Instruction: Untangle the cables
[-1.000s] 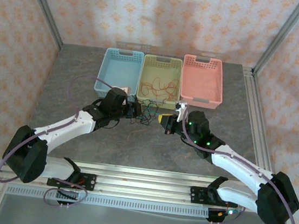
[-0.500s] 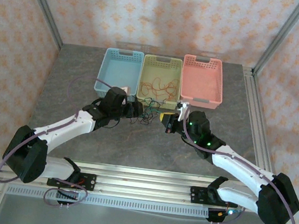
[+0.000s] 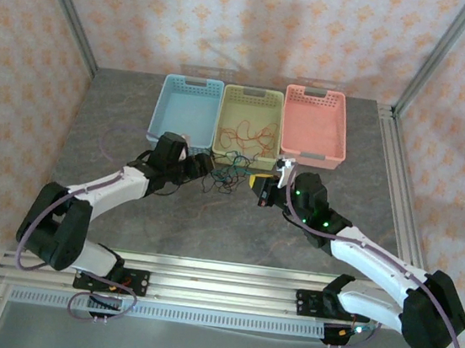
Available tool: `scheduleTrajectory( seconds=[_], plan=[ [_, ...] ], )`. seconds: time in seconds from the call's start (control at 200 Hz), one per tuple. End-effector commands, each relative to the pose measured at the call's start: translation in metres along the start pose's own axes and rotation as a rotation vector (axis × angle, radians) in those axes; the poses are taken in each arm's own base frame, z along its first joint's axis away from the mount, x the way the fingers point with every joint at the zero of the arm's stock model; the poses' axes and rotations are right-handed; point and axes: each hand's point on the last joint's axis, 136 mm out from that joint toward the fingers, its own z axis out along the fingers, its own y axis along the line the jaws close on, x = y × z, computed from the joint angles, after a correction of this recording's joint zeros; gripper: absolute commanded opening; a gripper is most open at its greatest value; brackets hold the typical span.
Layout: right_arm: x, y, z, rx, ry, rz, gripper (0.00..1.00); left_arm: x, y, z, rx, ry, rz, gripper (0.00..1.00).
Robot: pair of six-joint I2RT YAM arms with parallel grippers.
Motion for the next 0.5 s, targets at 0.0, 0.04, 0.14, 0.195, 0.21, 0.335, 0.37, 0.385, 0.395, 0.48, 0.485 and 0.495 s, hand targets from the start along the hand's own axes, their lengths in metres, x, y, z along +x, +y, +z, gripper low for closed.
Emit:
scheduleTrajectory(
  seconds=[0.0, 0.04, 0.14, 0.195, 0.21, 0.335, 0.37, 0.385, 0.395, 0.48, 0.485, 0.495],
  plan=[
    [-0.0100, 0.0021, -0.0035, -0.007, -0.046, -0.024, 0.00, 0.0013, -0.0103, 0.0052, 0.063, 0.023, -0.022, 0.65],
    [-0.0109, 0.0029, -0.0038, -0.009, -0.048, -0.024, 0.00, 0.0014, -0.0117, 0.0062, 0.068, 0.028, -0.020, 0.63],
    [-0.0102, 0.0027, -0.0035, -0.010, -0.047, -0.023, 0.00, 0.0027, -0.0116, 0.0076, 0.068, 0.034, -0.020, 0.57],
    [-0.0107, 0.0029, -0.0037, -0.010, -0.049, -0.023, 0.00, 0.0027, -0.0120, 0.0079, 0.069, 0.036, -0.019, 0.51],
    [-0.0104, 0.0028, -0.0035, -0.010, -0.048, -0.022, 0.00, 0.0031, -0.0115, 0.0084, 0.068, 0.037, -0.019, 0.50],
    [-0.0103, 0.0027, -0.0036, -0.010, -0.049, -0.023, 0.00, 0.0033, -0.0114, 0.0094, 0.066, 0.042, -0.018, 0.26],
    [-0.0103, 0.0027, -0.0036, -0.010, -0.049, -0.022, 0.00, 0.0033, -0.0117, 0.0090, 0.066, 0.042, -0.016, 0.19],
    [-0.0104, 0.0025, -0.0036, -0.010, -0.049, -0.022, 0.00, 0.0034, -0.0119, 0.0090, 0.065, 0.042, -0.014, 0.17],
    [-0.0105, 0.0023, -0.0037, -0.009, -0.050, -0.022, 0.00, 0.0028, -0.0120, 0.0084, 0.065, 0.040, -0.013, 0.15],
    [-0.0111, 0.0017, -0.0043, -0.004, -0.055, -0.023, 0.00, -0.0002, -0.0085, 0.0037, 0.032, 0.025, 0.003, 0.00],
    [-0.0110, 0.0016, -0.0044, -0.003, -0.055, -0.022, 0.00, -0.0007, -0.0083, 0.0032, 0.030, 0.023, 0.005, 0.00],
    [-0.0115, 0.0010, -0.0047, -0.001, -0.057, -0.022, 0.00, -0.0014, -0.0079, 0.0024, 0.024, 0.020, 0.008, 0.00]
  ],
)
